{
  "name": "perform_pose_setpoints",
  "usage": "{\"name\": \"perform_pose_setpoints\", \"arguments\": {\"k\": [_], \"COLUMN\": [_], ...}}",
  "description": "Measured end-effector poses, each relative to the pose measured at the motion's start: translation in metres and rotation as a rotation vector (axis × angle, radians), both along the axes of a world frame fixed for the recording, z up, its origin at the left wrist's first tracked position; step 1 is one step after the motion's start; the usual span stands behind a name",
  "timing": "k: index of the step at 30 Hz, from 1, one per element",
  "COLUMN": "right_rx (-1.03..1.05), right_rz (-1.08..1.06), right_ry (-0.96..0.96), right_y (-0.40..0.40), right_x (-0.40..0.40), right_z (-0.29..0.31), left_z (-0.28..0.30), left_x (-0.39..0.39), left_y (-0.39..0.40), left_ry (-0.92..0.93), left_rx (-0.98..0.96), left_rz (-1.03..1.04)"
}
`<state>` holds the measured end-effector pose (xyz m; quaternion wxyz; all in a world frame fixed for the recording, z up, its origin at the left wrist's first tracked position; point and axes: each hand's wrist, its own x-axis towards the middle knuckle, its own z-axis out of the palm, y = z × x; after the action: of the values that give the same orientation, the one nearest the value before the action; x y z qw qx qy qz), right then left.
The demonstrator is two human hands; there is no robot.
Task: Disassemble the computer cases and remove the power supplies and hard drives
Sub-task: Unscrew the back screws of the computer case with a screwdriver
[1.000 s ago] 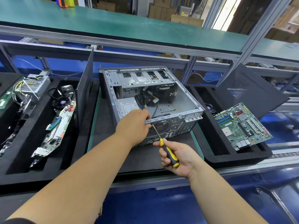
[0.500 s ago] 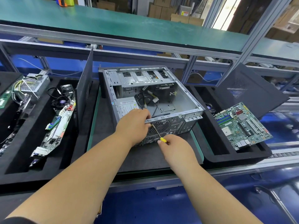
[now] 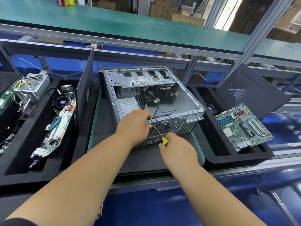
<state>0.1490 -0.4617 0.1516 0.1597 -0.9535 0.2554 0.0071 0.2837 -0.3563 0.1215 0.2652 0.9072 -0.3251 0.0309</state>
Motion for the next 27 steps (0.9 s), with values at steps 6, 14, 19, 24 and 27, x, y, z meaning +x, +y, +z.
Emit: {"name": "perform_pose_setpoints", "arguments": {"k": [6,14,19,24,27], "right_rx": [1.609,2.121,1.937,1.477,1.124], "right_rz": [-0.395,-0.377,-0.398,-0.311,-0.28], "right_ry": [0.075,-0.053,-0.079,-0.111,-0.045], "right_y": [-0.025,-0.029,-0.025,-0.015,-0.007], "right_x": [-0.002,-0.004,-0.001,-0.001,0.002], "right_z": [-0.002,-0.013,-0.011,-0.007,-0.001], "left_z": [0.0,-0.002,-0.002,-0.001,-0.001], "left_x": [0.0,0.001,0.001,0.0,0.0], "left_y": [0.0,0.0,0.0,0.0,0.0], "left_ry": [-0.016,-0.033,-0.026,-0.022,-0.019], "left_rx": [-0.005,-0.009,-0.016,-0.018,-0.015], "left_rz": [0.0,-0.008,-0.008,-0.006,-0.002]}}
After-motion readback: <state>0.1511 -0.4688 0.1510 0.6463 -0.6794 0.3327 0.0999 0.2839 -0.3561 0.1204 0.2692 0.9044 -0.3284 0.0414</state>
